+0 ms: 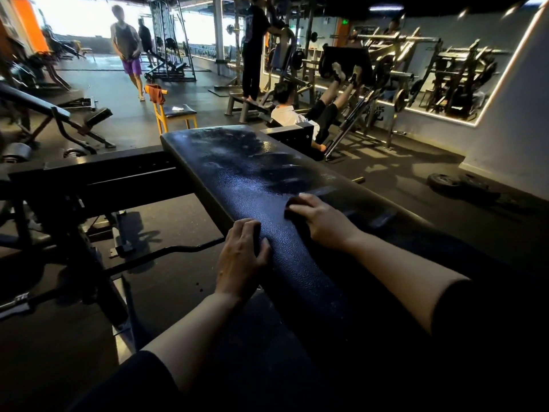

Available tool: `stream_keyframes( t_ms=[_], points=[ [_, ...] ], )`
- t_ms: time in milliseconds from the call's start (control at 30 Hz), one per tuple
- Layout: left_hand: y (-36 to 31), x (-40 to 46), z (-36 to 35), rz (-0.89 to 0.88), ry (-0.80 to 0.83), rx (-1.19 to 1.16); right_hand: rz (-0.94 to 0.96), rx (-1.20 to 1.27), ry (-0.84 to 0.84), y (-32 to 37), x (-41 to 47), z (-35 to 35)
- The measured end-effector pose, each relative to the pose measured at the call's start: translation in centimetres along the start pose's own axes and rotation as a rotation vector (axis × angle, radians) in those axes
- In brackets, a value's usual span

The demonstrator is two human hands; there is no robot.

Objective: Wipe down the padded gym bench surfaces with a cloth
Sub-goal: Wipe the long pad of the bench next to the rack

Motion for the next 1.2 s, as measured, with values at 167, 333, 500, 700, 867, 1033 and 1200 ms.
stream_keyframes(
  t_ms=[167, 333, 500, 700, 867, 1033, 1200],
  points=[
    [-1.5, -0.1, 1.0, -0.02, -0.061, 0.03, -0.032, 0.034, -0.027, 1.2, -0.2, -0.6],
    [-5.3, -0.7, 1.3, -0.124, -0.091, -0.028, 0.219, 0.049, 0.094, 3.6, -8.0, 0.0],
    [-6.2, -1.0, -0.3, -0.118, -0.04, -0.096, -0.104, -0.063, -0.027, -5.1, -6.0, 4.4],
    [-6.5, -0.7, 0.0, -0.109, -0.037, -0.03, 0.05, 0.031, 0.009, -0.1, -7.8, 2.2],
    [-11.0, 0.2, -0.1, -0.377, 0.016, 0.05, 0.116, 0.049, 0.122, -0.9, -11.1, 3.7],
    [-13.5, 1.1, -4.1, -0.472, 0.236, 0.111, -0.324, -0.089, -0.168, -12.5, -9.2, 9.0],
    [-12.9, 1.4, -6.7, -0.465, 0.338, 0.173, -0.11, -0.004, -0.069, -7.7, -11.0, 6.6]
  ],
)
Point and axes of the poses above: each hand's wrist, its own x-axis towards the middle knuckle, its own z-axis out of the back of the hand, y = z × x, the point moved 9 cm from there along x, towards the middle knuckle, and after that the axes turned 12 degrees about x, right-handed, at the moved point
